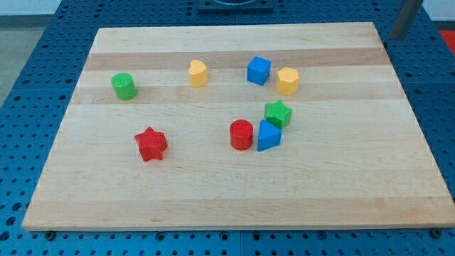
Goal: Move your arm to the right of the yellow hexagon
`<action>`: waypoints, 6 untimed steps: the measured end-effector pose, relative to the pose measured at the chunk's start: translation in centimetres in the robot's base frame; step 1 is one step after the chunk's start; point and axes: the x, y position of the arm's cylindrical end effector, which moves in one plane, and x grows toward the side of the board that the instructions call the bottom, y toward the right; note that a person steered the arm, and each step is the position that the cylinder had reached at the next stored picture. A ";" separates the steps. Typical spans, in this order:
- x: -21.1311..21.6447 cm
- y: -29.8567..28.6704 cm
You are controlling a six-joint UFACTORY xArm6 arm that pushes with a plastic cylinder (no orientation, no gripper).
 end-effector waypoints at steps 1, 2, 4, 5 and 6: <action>4.1 -2.1; 6.9 -4.6; 7.6 -6.1; 9.6 -6.9; 11.3 -8.4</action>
